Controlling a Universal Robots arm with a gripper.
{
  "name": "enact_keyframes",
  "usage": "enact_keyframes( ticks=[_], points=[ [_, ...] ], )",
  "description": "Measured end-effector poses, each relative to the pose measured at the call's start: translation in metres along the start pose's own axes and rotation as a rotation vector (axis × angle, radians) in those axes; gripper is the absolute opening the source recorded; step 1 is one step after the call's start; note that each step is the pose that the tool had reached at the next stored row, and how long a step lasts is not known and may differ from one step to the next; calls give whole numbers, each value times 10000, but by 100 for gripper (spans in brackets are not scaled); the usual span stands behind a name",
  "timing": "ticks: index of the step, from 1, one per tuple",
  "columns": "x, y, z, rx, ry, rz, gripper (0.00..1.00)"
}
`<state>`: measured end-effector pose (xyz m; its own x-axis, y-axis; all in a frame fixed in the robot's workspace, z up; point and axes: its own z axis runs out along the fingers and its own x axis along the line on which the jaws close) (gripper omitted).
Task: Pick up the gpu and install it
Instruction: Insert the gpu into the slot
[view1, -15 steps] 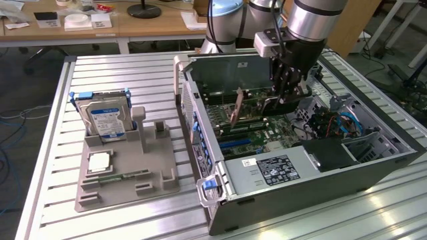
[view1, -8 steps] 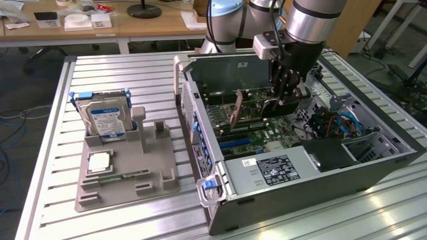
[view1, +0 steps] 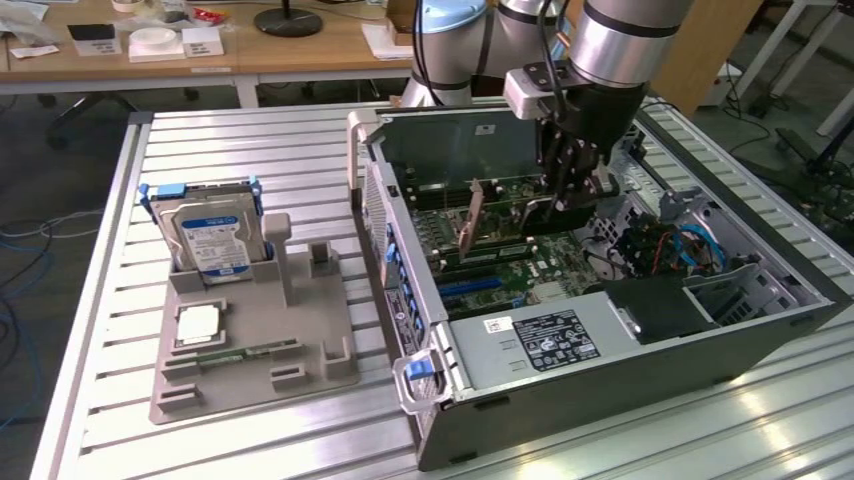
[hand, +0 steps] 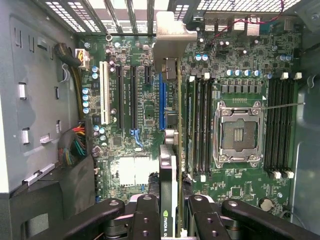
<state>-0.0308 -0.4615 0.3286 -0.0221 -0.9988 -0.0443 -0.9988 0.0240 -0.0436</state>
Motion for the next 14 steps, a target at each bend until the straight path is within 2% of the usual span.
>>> enact_keyframes(
  ticks=[14],
  points=[
    [1, 34, 5, 0, 0, 2, 27]
  ],
)
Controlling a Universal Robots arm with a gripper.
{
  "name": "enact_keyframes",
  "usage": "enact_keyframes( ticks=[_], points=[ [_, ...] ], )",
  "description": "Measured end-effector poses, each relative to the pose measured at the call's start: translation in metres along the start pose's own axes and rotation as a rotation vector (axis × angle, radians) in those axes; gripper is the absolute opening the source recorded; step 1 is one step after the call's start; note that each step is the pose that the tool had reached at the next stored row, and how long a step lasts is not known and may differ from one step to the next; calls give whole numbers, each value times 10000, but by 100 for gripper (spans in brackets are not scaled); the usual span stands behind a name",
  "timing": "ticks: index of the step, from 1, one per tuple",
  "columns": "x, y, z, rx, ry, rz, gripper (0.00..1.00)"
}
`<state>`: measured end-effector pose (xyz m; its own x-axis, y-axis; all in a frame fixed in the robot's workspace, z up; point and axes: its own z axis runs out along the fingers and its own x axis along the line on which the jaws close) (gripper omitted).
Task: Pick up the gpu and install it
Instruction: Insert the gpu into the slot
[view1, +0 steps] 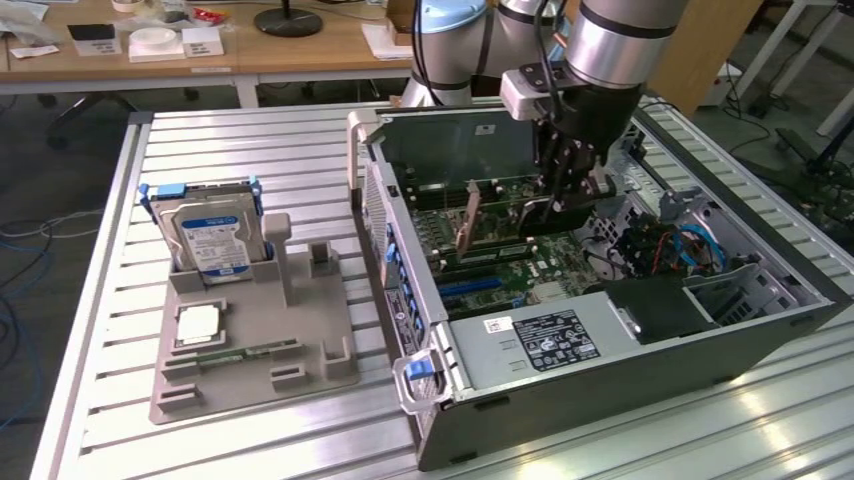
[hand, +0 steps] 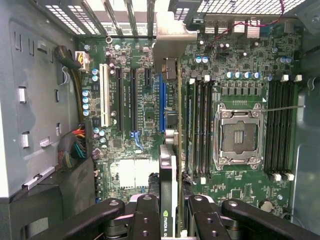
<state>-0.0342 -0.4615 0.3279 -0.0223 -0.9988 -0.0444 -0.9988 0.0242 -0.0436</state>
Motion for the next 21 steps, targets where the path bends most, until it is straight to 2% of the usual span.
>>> enact_keyframes(
  ticks=[12, 14, 21],
  points=[
    [2, 14, 38, -1, 0, -1, 27],
    [2, -6, 38, -279, 31, 13, 27],
    [3, 22, 42, -283, 31, 11, 27]
  ],
)
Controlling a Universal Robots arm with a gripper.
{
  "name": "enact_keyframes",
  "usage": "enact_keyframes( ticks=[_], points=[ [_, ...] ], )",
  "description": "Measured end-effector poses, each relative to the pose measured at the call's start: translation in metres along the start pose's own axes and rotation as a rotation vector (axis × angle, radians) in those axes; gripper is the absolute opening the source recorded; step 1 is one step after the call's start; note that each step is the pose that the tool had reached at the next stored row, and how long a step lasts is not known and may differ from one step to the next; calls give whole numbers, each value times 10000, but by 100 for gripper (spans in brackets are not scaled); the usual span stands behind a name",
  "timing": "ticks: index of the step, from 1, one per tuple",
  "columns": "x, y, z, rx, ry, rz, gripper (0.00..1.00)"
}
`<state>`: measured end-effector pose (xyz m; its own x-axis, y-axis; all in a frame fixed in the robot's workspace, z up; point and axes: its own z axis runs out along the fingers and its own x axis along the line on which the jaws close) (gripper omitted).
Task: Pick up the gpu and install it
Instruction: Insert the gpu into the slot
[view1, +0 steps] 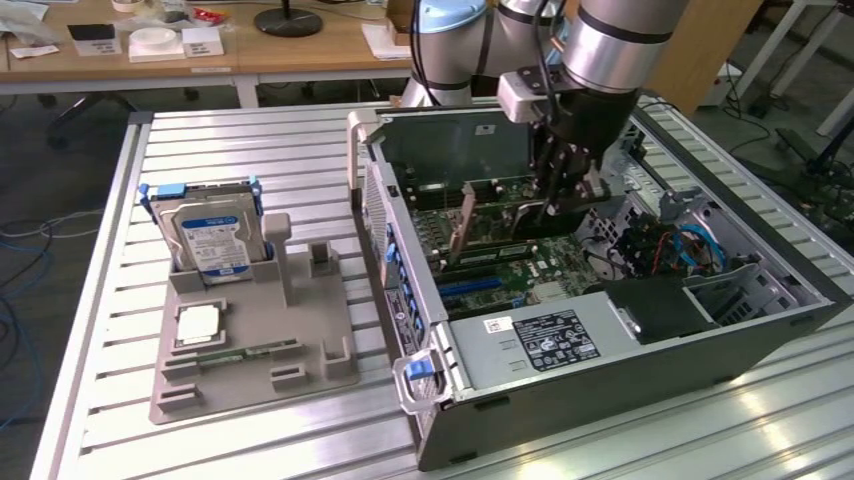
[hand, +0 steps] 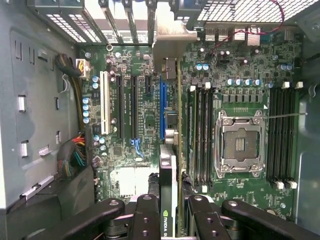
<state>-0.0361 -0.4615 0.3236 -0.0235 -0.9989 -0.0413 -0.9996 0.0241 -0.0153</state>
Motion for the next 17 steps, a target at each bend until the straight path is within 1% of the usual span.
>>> enact_keyframes(
  ticks=[5, 17],
  points=[
    [1, 17, 15, 0, -1, -4, 27],
    [2, 24, 27, 1, -1, -9, 27]
  ],
)
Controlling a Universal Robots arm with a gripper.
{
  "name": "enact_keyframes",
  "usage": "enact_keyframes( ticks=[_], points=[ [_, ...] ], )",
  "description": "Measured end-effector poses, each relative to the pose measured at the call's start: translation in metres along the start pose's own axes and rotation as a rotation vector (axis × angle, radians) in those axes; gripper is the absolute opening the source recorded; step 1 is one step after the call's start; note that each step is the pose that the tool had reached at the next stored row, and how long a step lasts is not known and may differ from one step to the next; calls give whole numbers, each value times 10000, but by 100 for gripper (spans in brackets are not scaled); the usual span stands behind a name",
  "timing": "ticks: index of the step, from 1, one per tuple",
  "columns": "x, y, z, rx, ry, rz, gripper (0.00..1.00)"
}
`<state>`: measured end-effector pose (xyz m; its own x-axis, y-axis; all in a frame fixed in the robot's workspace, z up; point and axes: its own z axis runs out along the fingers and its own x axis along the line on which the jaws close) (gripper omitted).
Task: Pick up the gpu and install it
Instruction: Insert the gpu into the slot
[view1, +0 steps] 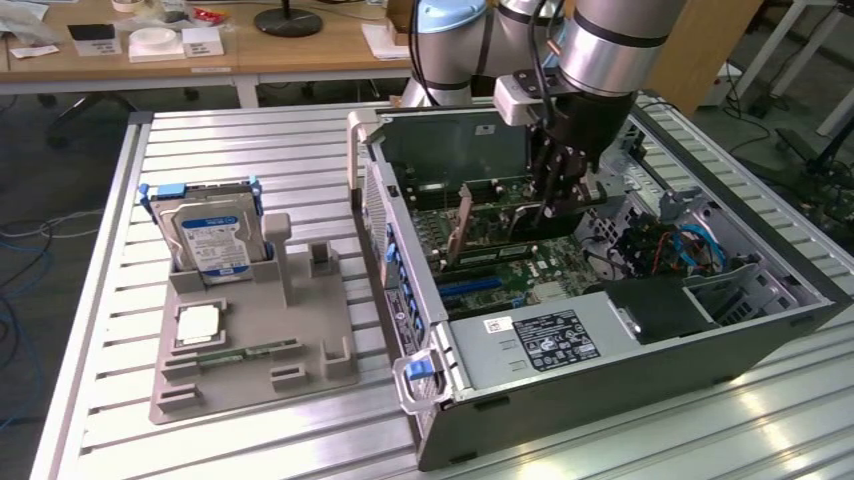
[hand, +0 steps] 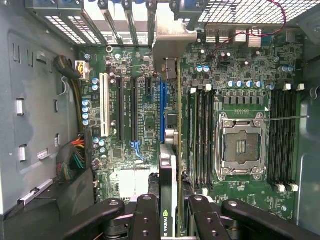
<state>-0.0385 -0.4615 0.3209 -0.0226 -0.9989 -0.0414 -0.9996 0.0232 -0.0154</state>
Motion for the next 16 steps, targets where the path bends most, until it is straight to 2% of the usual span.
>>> enact_keyframes(
  ticks=[16],
  points=[
    [1, 0, 34, 0, 0, -1, 27]
  ],
)
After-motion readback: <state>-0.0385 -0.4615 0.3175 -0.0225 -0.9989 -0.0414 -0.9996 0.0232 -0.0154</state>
